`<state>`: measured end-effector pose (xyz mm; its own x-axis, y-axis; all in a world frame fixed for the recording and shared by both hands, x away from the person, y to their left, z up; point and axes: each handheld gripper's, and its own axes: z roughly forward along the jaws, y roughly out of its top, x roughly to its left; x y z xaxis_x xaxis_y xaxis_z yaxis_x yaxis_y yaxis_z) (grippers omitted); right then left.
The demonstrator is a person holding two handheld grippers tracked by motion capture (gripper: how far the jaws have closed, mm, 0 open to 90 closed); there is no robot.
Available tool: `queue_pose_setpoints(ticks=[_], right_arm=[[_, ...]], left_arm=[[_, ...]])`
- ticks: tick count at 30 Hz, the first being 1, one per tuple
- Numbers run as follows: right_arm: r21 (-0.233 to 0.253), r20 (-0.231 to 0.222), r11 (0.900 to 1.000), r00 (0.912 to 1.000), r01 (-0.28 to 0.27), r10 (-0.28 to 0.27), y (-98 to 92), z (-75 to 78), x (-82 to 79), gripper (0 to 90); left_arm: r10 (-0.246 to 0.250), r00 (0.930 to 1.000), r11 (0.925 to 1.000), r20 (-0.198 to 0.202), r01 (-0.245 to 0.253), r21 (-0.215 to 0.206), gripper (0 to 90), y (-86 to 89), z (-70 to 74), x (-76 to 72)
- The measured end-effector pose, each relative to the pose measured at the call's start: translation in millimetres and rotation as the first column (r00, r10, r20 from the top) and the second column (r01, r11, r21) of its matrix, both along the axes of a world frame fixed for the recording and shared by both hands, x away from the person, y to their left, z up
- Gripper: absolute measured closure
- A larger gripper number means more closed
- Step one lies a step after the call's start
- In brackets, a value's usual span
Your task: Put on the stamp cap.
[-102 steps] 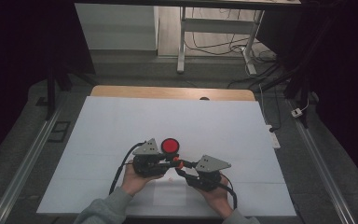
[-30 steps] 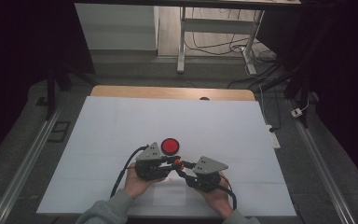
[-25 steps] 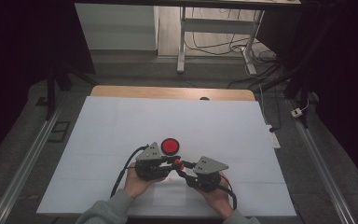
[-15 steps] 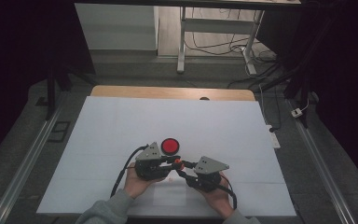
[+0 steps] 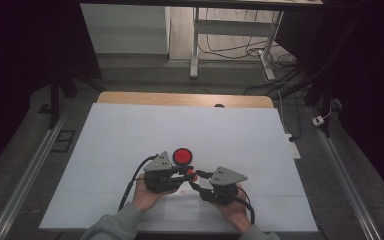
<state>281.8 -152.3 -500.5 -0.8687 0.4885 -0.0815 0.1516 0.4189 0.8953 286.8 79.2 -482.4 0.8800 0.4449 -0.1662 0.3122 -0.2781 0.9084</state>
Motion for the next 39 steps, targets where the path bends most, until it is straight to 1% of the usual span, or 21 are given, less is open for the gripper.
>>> queue_pose_setpoints(ticks=[9, 11, 15, 20, 24, 28, 31, 34, 35, 39], right_arm=[[0.006, -0.004, 1.0, 1.0, 0.002, -0.002, -3.2, 0.3, 1.2, 49.8], [0.002, 0.003, 1.0, 1.0, 0.007, -0.007, -5.8, 0.7, 2.4, 49.3], [-0.001, -0.007, 1.0, 0.9998, 0.02, -0.02, -13.6, 1.2, 4.7, 47.8], [-0.012, -0.013, 0.999, 0.9991, 0.04, -0.04, -27.6, 2.1, 9.1, 45.8], [-0.006, -0.025, 0.998, 0.9976, 0.064, -0.064, -41.4, 3.1, 11.5, 44.7], [-0.011, -0.019, 0.996, 0.996, 0.087, -0.087, -57.1, 3.6, 12.5, 44.5], [-0.004, -0.016, 0.995, 0.9944, 0.104, -0.104, -68.9, 3.8, 11.4, 44.5], [-0.017, -0.005, 0.992, 0.9926, 0.122, -0.122, -80.4, 4.6, 9.0, 44.5], [-0.01, -0.007, 0.992, 0.9924, 0.122, -0.122, -84.6, 4.6, 8.4, 44.5], [-0.005, -0.014, 0.987, 0.9873, 0.158, -0.158, -101.4, 4.2, 7.0, 44.8]], left_arm=[[0.015, 0.9999, 0.9999, -0.001, -0.015, -0.007, 72.4, 5.2, 2.0, 1.8], [0.018, 0.9998, 0.9998, -0.001, -0.018, -0.006, 72.4, 6.4, 2.4, 2.1], [0.026, 0.9997, 0.9996, -0.004, -0.026, -0.005, 72.4, 9.6, 3.1, 3.4], [0.04, 0.9992, 0.9992, -0.006, -0.04, -0.001, 72.4, 13.8, 3.8, 4.9], [0.042, 0.9991, 0.9991, -0.011, -0.042, 0.003, 72.4, 15.9, 4.0, 6.2], [0.047, 0.9988, 0.9989, -0.014, -0.047, 0.008, 72.4, 18.0, 4.0, 7.4], [0.05, 0.9986, 0.9987, -0.017, -0.05, 0.014, 72.3, 19.1, 3.8, 8.1], [0.054, 0.9985, 0.9983, -0.013, -0.054, 0.021, 72.3, 20.2, 4.3, 8.0], [0.056, 0.9984, 0.9982, -0.011, -0.055, 0.024, 72.3, 20.7, 4.5, 8.1], [0.065, 0.9978, 0.9974, -0.008, -0.065, 0.029, 72.3, 23.5, 5.5, 8.8]])
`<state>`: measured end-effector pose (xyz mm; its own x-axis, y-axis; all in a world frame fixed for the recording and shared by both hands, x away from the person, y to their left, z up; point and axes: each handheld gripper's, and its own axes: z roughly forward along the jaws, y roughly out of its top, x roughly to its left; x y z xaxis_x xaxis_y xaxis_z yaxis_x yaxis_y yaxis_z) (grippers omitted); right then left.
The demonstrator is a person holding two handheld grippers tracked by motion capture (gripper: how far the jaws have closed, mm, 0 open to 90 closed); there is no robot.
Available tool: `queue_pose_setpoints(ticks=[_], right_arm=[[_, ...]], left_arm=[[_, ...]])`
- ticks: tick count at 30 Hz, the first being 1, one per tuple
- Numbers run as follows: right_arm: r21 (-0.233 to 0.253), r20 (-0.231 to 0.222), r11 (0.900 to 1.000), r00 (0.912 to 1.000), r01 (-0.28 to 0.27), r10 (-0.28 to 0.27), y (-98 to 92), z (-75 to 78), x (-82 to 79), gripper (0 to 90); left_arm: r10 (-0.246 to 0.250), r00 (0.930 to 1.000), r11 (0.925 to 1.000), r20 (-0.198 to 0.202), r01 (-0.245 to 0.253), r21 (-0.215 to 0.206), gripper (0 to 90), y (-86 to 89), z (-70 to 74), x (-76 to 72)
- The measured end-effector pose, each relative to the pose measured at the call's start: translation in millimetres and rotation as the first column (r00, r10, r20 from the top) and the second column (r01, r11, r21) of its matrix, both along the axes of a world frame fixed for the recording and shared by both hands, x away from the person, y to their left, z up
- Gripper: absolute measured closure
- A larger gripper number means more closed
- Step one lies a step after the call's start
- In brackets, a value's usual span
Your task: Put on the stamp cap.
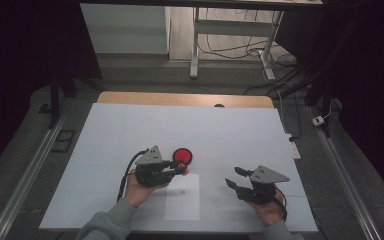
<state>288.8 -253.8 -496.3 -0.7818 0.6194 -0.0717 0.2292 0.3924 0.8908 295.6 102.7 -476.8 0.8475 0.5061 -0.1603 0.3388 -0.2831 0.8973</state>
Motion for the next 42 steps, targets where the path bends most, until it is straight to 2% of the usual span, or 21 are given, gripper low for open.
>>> queue_pose_setpoints(ticks=[10, 17, 26, 36, 42], right_arm=[[-0.012, -0.003, 0.996, 0.9964, 0.084, -0.085, -36.5, -1.8, -4.7, 45.0], [-0.002, -0.011, 0.993, 0.9932, 0.116, -0.116, -54.5, -3.5, -8.5, 45.1], [-0.022, -0.024, 0.994, 0.9941, 0.105, -0.105, -53.8, -6.0, -4.8, 44.9], [-0.023, -0.032, 0.994, 0.9941, 0.103, -0.104, -54.2, -6.5, -3.6, 44.8], [-0.016, -0.037, 0.994, 0.9934, 0.108, -0.108, -54.8, -6.9, -1.9, 44.8]], left_arm=[[0.046, 0.9989, 0.9985, -0.014, -0.045, 0.029, 72.3, 12.1, -1.0, 7.9], [0.089, 0.9958, 0.9946, -0.023, -0.087, 0.056, 72.2, 21.7, -3.5, 15.0], [0.12, 0.992, 0.9899, -0.039, -0.117, 0.08, 72.2, 28.3, -7.3, 21.1], [0.133, 0.9902, 0.9884, -0.042, -0.129, 0.08, 72.2, 31.7, -8.4, 24.5], [0.142, 0.9886, 0.9871, -0.051, -0.137, 0.082, 72.2, 35.2, -10.7, 32.2]])
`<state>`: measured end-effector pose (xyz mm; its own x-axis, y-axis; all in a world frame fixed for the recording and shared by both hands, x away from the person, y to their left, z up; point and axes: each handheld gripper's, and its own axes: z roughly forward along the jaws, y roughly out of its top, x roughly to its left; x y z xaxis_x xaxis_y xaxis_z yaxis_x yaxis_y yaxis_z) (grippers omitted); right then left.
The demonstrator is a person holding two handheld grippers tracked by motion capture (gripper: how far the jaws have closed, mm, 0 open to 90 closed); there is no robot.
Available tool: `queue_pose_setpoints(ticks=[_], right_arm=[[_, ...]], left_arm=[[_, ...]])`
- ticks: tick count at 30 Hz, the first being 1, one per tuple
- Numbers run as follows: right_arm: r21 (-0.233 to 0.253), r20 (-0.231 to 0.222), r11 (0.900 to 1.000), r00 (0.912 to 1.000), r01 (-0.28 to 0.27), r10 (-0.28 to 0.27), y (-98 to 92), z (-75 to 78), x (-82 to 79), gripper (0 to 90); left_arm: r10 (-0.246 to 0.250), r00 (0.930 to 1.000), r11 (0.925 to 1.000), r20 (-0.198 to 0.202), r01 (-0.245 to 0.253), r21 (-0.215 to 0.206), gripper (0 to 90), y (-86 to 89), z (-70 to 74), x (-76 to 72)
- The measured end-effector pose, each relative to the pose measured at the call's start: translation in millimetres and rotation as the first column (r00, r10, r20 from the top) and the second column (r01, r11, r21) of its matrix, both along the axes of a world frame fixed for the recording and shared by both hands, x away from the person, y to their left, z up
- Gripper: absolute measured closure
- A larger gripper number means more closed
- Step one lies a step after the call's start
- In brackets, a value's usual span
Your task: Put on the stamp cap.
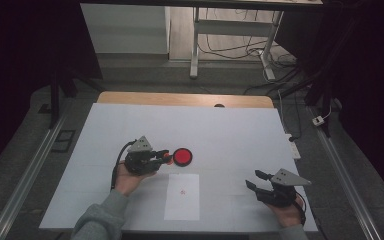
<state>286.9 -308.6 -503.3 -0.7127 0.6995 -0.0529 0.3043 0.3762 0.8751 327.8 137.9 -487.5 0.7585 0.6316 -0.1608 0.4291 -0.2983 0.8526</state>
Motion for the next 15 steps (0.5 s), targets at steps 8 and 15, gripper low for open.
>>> queue_pose_setpoints(ticks=[8, 15], right_arm=[[-0.005, 0.008, 1.0, 1.0, 0.001, -0.001, 1.9, 0.8, -0.9, 44.8], [-0.016, 0.005, 1.0, 0.9999, -0.013, 0.013, 4.4, -0.6, -0.9, 44.8]], left_arm=[[0.022, 0.9995, 0.9997, -0.024, -0.022, 0.011, 72.2, 5.0, -5.1, 8.6], [0.039, 0.9985, 0.9989, -0.038, -0.038, 0.027, 72.2, 5.9, -9.8, 14.9]])
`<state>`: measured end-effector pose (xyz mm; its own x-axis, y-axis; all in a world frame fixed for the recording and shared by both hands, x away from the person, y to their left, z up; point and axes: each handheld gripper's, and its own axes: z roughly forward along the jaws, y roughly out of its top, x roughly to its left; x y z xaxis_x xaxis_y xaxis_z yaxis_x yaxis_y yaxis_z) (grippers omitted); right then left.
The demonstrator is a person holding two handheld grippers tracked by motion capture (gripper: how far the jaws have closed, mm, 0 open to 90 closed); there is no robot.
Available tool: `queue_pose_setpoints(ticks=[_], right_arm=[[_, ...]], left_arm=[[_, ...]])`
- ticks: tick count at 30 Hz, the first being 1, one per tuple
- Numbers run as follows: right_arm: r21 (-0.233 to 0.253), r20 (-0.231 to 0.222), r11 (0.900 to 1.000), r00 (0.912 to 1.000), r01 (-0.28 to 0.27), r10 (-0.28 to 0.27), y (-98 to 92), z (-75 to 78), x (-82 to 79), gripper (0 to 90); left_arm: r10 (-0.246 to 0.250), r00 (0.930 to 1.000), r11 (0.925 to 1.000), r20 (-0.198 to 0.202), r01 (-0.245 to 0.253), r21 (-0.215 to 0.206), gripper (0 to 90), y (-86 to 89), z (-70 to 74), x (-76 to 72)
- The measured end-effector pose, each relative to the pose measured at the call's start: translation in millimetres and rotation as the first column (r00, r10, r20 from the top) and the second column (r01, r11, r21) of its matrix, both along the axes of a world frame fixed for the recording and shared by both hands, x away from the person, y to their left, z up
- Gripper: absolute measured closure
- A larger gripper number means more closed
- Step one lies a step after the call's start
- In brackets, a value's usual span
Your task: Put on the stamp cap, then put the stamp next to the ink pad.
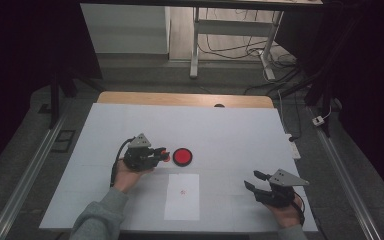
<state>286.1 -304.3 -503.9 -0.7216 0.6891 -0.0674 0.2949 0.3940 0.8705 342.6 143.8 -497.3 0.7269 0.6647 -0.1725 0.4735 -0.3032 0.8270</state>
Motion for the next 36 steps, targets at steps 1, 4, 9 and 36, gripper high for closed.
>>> queue_pose_setpoints(ticks=[1, 4, 9, 36], right_arm=[[0.002, 0.0, 1.0, 1.0, -0.002, 0.002, 0.3, -0.3, 0.2, 44.8], [-0.005, 0.0, 1.0, 1.0, -0.006, 0.006, 1.0, -0.2, 0.3, 44.9], [-0.008, -0.001, 1.0, 1.0, -0.008, 0.008, 1.3, -0.8, 0.5, 44.9], [-0.012, -0.01, 1.0, 0.9999, -0.007, 0.007, 0.7, -2.1, 1.2, 44.9]], left_arm=[[0.004, 1.0, 1.0, -0.001, -0.004, 0.0, 72.2, 0.0, -1.0, 1.3], [0.008, 0.9999, 1.0, -0.015, -0.008, 0.002, 72.2, -1.0, -4.8, 5.5], [0.013, 0.9996, 0.9998, -0.024, -0.012, 0.014, 72.1, -3.9, -9.5, 9.6], [0.044, 0.9963, 0.9856, -0.074, -0.031, 0.166, 71.5, -9.3, -33.4, 20.4]])
